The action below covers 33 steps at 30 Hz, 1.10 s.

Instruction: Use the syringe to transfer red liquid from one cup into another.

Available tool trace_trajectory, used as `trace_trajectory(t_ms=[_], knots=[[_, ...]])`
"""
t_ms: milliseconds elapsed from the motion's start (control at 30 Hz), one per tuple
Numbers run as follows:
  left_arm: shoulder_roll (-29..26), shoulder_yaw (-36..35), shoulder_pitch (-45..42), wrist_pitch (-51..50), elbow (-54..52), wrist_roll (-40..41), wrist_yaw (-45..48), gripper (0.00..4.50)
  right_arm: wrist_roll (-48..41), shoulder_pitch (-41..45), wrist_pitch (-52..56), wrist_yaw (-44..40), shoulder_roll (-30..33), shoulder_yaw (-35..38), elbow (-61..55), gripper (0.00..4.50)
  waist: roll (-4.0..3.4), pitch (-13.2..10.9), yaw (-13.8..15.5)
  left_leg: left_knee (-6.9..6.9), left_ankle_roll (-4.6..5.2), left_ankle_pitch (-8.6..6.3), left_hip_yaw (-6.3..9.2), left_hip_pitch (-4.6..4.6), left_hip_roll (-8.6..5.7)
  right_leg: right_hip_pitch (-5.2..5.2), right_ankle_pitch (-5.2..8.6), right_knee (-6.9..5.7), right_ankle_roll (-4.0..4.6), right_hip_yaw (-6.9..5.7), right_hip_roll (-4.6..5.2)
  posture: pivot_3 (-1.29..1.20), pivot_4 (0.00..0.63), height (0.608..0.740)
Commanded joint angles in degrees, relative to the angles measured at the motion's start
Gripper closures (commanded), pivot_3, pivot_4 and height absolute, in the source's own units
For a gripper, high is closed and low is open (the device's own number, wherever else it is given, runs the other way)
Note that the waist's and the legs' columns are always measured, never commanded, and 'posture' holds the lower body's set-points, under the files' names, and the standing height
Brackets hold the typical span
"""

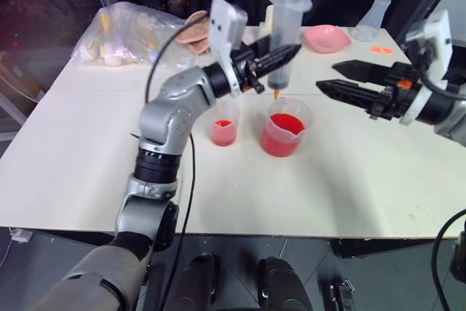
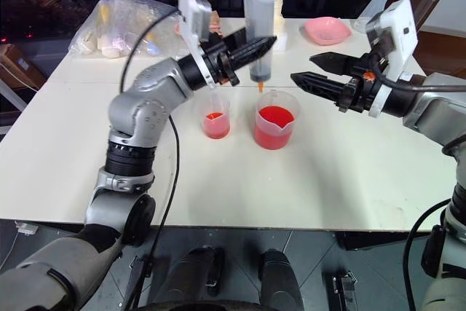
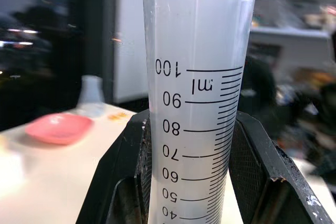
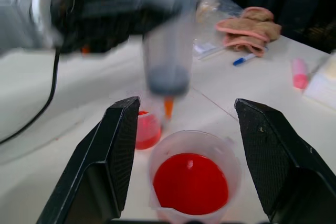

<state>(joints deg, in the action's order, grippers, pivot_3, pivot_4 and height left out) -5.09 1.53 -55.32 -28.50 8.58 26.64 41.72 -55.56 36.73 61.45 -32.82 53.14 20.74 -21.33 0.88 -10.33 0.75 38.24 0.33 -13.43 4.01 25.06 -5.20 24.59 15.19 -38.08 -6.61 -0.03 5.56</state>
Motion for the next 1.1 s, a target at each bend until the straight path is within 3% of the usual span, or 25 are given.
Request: trace_trajectory(t_ms=[33, 233, 500, 800, 1100], knots=[[1.8, 2.3, -0.5, 7.1, 5.4, -2.3, 3.6, 3.04, -5.4, 4.1, 1.7, 5.2, -0.6, 5.4, -0.8, 1.51, -0.02, 0.0, -0.1, -0.01, 0.02, -0.01, 0.00, 0.00, 0.00, 0.01, 0.00, 0.00, 0.00, 0.01, 0.00, 0.00, 0.150, 0.740], [4.0, 3.9, -1.9, 18.3, 18.0, -7.1, 6.2, 3.04, -17.0, 7.6, 7.1, 17.4, -2.6, 7.6, -1.7, 1.51, -0.03, 0.0, 0.0, -0.02, 0.12, -0.07, 0.00, -0.01, 0.03, 0.01, 0.00, 0.00, 0.01, 0.02, 0.01, 0.00, 0.150, 0.740], [6.4, 2.8, -5.5, 26.7, 29.3, -9.4, 7.8, 3.04, -24.5, 7.1, 6.6, 28.1, -3.5, 4.3, -4.1, 1.51, -0.03, 0.0, 0.0, -0.02, 0.38, -0.20, 0.00, 0.00, 0.01, 0.01, 0.00, 0.00, 0.01, 0.02, 0.03, 0.00, 0.150, 0.740], [8.6, 3.8, -4.4, 29.1, 31.9, -11.3, 8.7, 3.04, -26.1, 8.8, 3.9, 34.1, -5.0, -1.3, -2.3, 1.51, -0.03, 0.0, -0.1, -0.02, 0.42, -0.20, 0.00, -0.01, 0.02, 0.01, -0.01, -0.01, 0.01, 0.01, 0.00, 0.00, 0.150, 0.740], [9.8, 4.7, -2.6, 29.3, 30.3, -12.8, 8.9, 3.04, -26.7, 7.2, 2.4, 35.1, -5.0, -2.1, -1.2, 1.51, -0.04, 0.0, 0.0, -0.02, 0.45, -0.20, 0.00, 0.00, 0.02, 0.01, 0.00, 0.00, 0.01, 0.01, 0.01, 0.00, 0.150, 0.740]])
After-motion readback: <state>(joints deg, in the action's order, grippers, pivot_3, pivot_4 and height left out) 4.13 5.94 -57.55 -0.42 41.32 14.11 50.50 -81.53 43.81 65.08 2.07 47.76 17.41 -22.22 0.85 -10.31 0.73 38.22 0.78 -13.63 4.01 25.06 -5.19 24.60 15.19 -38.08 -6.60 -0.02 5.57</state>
